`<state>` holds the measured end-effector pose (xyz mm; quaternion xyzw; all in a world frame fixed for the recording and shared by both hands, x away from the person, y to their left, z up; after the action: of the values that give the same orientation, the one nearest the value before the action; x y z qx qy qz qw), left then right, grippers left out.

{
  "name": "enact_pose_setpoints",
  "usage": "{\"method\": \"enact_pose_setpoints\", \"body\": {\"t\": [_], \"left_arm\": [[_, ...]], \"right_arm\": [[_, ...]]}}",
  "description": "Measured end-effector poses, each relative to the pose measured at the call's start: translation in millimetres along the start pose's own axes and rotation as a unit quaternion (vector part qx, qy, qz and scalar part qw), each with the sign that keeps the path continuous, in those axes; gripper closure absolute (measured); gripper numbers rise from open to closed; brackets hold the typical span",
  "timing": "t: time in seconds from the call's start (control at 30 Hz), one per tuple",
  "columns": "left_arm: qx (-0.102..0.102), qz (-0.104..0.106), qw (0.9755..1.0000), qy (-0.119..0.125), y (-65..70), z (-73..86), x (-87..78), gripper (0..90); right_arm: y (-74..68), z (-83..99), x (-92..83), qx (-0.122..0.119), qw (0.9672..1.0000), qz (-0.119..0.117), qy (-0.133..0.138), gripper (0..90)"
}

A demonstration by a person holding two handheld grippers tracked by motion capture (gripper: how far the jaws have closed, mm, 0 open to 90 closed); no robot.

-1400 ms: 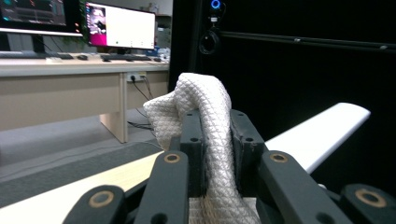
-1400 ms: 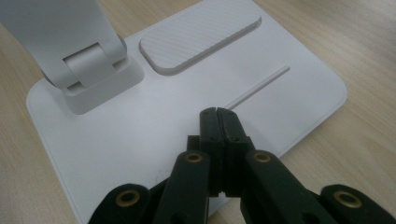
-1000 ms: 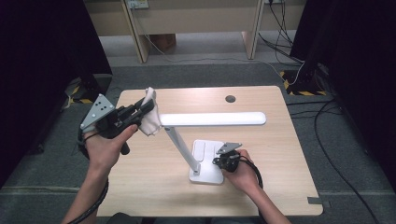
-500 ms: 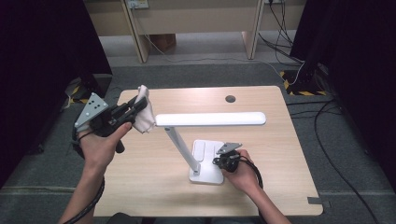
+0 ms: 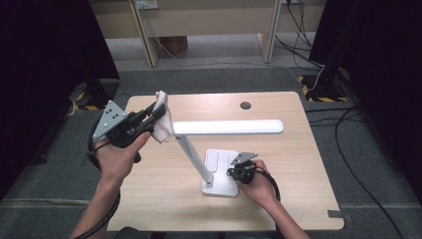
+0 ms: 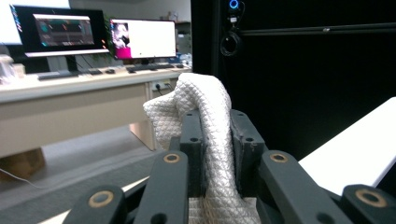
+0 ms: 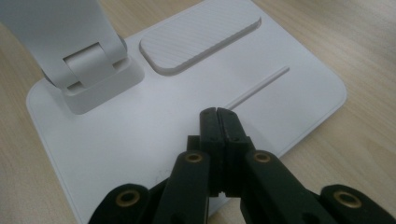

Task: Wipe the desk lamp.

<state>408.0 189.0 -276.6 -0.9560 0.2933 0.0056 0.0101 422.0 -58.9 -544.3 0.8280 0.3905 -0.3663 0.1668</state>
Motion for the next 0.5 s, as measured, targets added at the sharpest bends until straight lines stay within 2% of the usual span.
{"method": "enact_pose_setpoints", "body": {"t": [0.03, 0.23, 0.5], "left_arm": [[0.010, -0.004, 0.9999, 0.006, -0.3, -1.5, 0.8, 77.8], [0.039, -0.015, 0.9991, 0.000, 10.1, 0.4, 6.1, 77.8], [0.055, -0.013, 0.9984, -0.001, 21.2, -0.4, 7.7, 77.9]], "right_arm": [[0.0, 0.0, 0.0, 0.000, 1.0000, 0.000, 0.000, 90.0], [0.1, -0.1, 0.1, 0.000, 1.0000, 0.000, 0.000, 90.0], [-0.1, 0.1, 0.0, 0.001, 1.0000, -0.001, 0.001, 90.0]]}}
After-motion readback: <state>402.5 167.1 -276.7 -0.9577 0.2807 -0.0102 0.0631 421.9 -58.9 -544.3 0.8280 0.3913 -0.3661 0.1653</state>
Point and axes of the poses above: each handheld gripper's, and its own axes: x roughly forward along the jaws, z roughly out of its underside, y roughly to its right, the point moved 7 cm from there along x, roughly forward along the jaws, and after that the axes turned 2 degrees about -z, right-handed, at the moved point
